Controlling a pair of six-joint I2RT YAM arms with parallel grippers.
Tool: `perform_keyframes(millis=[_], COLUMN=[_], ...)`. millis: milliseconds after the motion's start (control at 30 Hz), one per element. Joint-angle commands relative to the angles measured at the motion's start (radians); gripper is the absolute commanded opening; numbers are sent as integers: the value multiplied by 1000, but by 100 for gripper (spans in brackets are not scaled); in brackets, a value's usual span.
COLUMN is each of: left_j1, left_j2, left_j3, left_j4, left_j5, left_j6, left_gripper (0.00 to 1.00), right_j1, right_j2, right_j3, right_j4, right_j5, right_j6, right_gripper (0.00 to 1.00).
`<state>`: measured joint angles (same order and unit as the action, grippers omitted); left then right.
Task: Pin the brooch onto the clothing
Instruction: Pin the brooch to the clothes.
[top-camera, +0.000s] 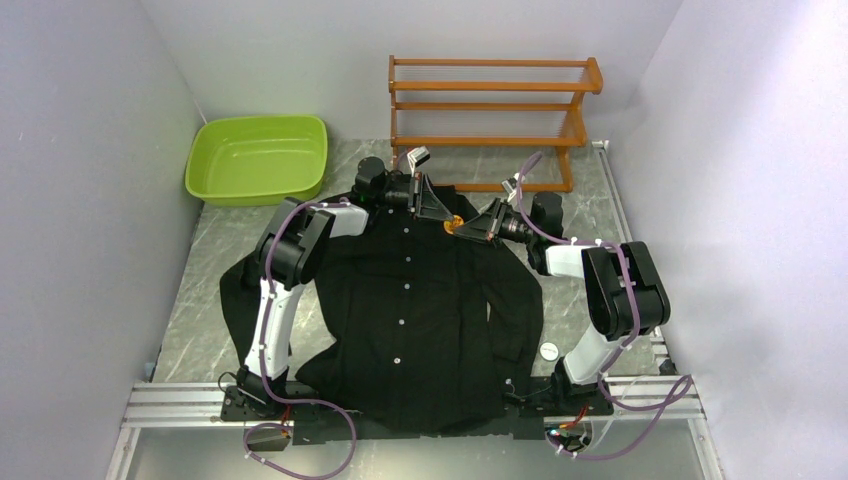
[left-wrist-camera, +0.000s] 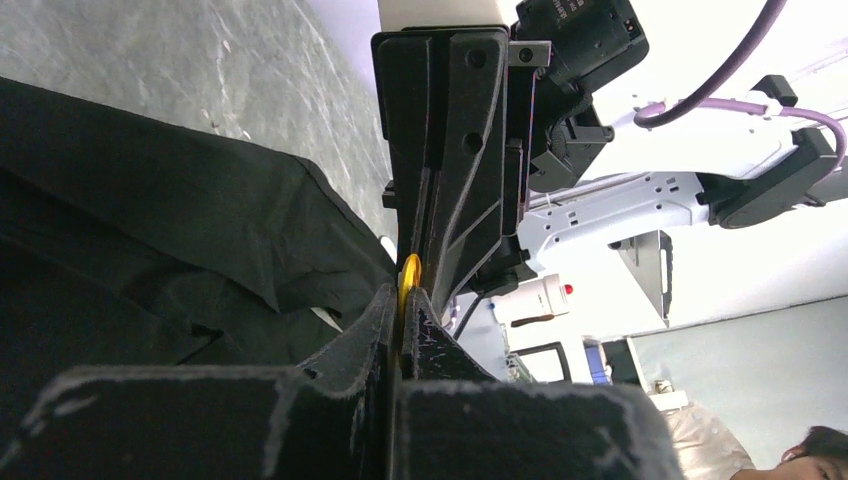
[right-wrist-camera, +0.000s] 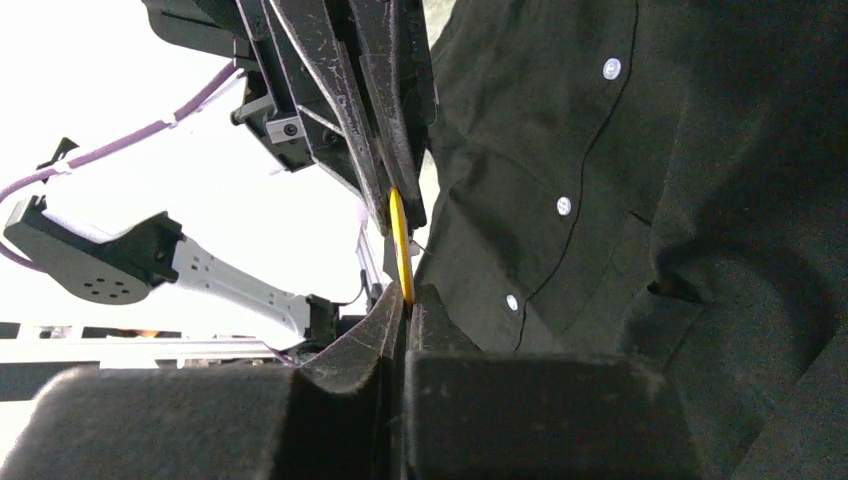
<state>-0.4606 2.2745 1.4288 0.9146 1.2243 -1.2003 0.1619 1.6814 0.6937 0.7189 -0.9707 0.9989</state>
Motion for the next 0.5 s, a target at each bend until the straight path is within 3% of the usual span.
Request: perform_keyframes(millis=[0,233,400,467], left_j1=[-3,4,16,24], left_j2=[-4,-30,-54,-65], left_j3=[-7,-32,-55,-71], left_j4=[3,-69,-107,-106], left_j5=[8,-18,-45,-62], left_j6=[28,103,140,147], left_gripper=[3,16,54,61], right_j1=[-5,-8,-8,-8], right_j2=[-3,-34,-62,-63], right_j3=[-4,2,4,4], right_j4=[96,5,-45,-54], right_j5=[-8,13,21,23], right_j6=[0,-67,-111,-116], right_gripper=[0,0,0,0])
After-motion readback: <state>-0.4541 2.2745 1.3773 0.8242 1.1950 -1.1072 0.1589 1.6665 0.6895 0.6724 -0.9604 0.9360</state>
